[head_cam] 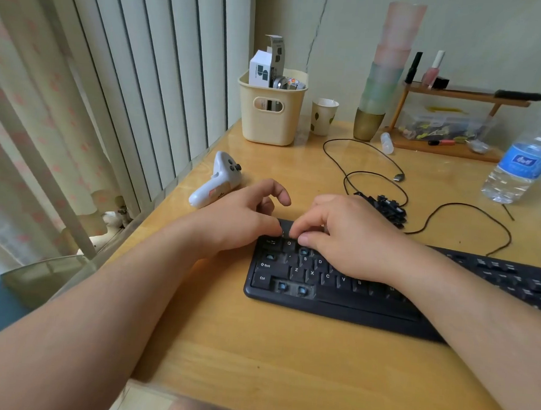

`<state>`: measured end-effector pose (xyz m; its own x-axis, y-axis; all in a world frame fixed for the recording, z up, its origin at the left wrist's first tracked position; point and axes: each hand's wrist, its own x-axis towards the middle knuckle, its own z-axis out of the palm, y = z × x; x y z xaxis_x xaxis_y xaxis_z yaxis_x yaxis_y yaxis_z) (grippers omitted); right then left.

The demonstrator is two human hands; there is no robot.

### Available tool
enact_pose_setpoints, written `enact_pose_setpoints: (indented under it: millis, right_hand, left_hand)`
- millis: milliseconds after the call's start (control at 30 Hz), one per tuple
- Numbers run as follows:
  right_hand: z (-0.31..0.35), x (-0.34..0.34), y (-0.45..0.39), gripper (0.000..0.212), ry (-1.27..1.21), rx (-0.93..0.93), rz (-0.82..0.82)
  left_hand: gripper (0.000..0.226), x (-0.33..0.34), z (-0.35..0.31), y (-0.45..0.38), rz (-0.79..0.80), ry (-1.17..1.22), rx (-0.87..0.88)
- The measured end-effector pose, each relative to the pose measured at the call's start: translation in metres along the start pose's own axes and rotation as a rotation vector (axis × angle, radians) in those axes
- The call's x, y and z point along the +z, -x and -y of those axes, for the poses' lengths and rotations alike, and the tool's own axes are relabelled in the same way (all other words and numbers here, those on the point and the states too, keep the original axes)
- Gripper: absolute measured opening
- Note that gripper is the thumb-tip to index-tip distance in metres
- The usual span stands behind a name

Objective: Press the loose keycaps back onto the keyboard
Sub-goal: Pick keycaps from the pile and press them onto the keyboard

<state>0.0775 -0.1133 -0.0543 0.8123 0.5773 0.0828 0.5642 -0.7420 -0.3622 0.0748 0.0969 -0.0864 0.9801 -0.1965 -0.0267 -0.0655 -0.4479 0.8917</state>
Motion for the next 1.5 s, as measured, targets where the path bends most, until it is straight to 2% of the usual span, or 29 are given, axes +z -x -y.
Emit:
enact_pose_setpoints:
  millis: [233,500,633,767,833,933,1067,1267,1500]
  right_hand:
    - [0.004,0.001,-0.007,0.029,0.166,-0.082,0.101]
    - [0.005,0.003,-0.006,0.016,0.169,-0.170,0.077]
    - [0.006,0.001,-0.008,0.007,0.058,-0.077,0.089]
    - [0.008,-0.013,-0.011,0.011,-0.203,0.091,-0.022]
    - [0.007,-0.019,-0.014,0.010,-0.280,0.160,0.017]
    - [0.011,-0.021,-0.021,0.009,-0.217,0.218,0.159]
    - [0.022,-0.016,-0.030,0.010,-0.094,0.272,0.252]
    - [0.033,-0.016,-0.030,0.010,-0.012,0.276,0.295]
    - [0.035,-0.015,-0.031,0.014,-0.041,0.325,0.292]
  left_hand:
    - [0.034,0.000,0.002,-0.002,-0.004,0.002,0.006]
    - [0.041,0.000,0.001,-0.001,0.045,-0.033,-0.001]
    - [0.041,0.000,0.002,-0.001,0.035,-0.035,0.003]
    - [0.033,-0.003,0.002,-0.002,0.014,-0.011,0.033]
    - [0.035,-0.006,0.002,-0.001,0.017,-0.019,0.056]
    - [0.046,-0.010,0.003,0.001,0.044,-0.013,0.078]
    - [0.058,-0.011,0.004,0.003,0.097,-0.023,0.060]
    - [0.060,-0.010,0.002,0.005,0.100,-0.017,0.045]
    - [0.059,-0.009,0.001,0.006,0.094,-0.011,0.038]
